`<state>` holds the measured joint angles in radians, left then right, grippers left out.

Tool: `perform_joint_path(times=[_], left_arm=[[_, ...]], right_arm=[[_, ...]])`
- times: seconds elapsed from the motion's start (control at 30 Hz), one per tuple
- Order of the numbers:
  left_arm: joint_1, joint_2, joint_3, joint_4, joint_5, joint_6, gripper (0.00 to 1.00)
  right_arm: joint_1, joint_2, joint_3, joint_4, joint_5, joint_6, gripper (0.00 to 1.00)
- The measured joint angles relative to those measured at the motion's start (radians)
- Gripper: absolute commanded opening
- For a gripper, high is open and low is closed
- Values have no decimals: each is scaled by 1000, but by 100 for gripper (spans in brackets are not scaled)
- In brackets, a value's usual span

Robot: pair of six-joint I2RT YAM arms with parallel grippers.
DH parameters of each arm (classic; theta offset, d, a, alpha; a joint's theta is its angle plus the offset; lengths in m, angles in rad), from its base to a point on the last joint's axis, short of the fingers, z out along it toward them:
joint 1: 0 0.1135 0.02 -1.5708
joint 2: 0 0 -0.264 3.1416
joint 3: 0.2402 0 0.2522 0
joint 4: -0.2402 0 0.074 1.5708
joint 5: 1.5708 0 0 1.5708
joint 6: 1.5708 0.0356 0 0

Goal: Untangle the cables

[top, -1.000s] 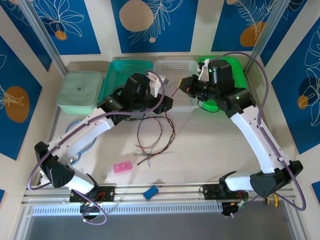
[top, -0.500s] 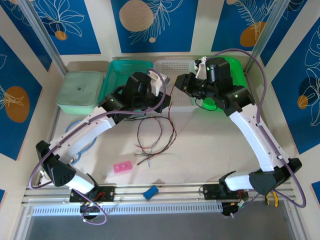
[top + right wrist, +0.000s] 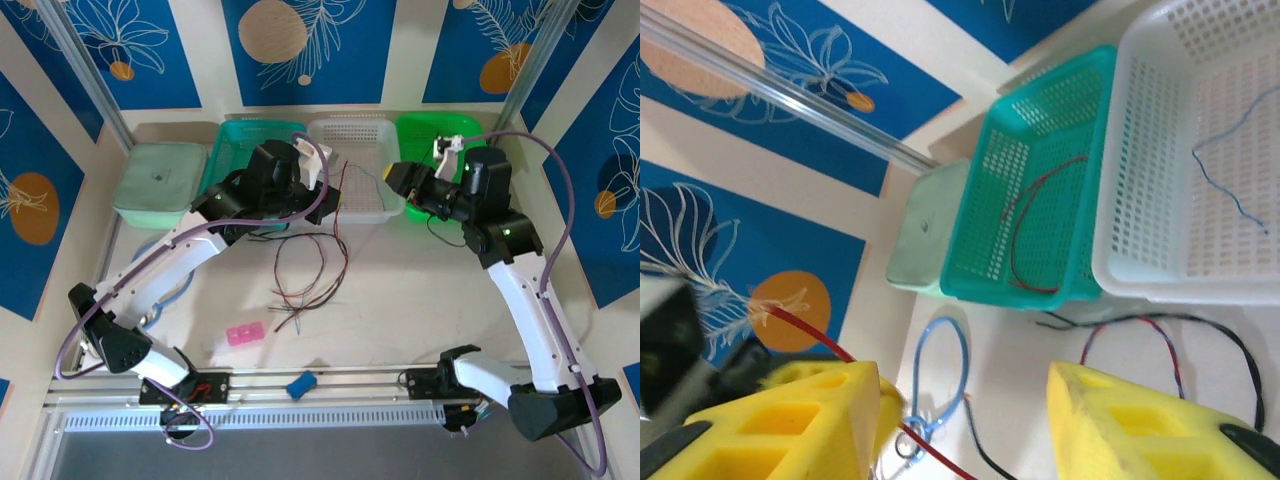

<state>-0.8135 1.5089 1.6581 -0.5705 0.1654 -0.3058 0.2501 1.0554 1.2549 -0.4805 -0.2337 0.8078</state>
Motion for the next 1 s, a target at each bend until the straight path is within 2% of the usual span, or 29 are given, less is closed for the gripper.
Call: perform_joint_path(times=[0.17, 0.27, 0.6, 0.87, 1.0], left_arm=[[0, 0, 22, -23, 13, -1, 0], [0, 0, 34, -30, 19, -2, 0], [2, 1, 39, -40, 39, -3, 0], [2, 1, 39, -42, 45, -10, 0], [2, 1, 39, -44, 45, -10, 0]], right_arm=[[13, -34, -204, 124, -45, -4, 47], [51, -37, -265, 175, -56, -12, 47], [145, 28, -272, 309, -113, -22, 46], [179, 124, -244, 334, -149, -18, 41], [189, 131, -233, 339, -160, -13, 43]])
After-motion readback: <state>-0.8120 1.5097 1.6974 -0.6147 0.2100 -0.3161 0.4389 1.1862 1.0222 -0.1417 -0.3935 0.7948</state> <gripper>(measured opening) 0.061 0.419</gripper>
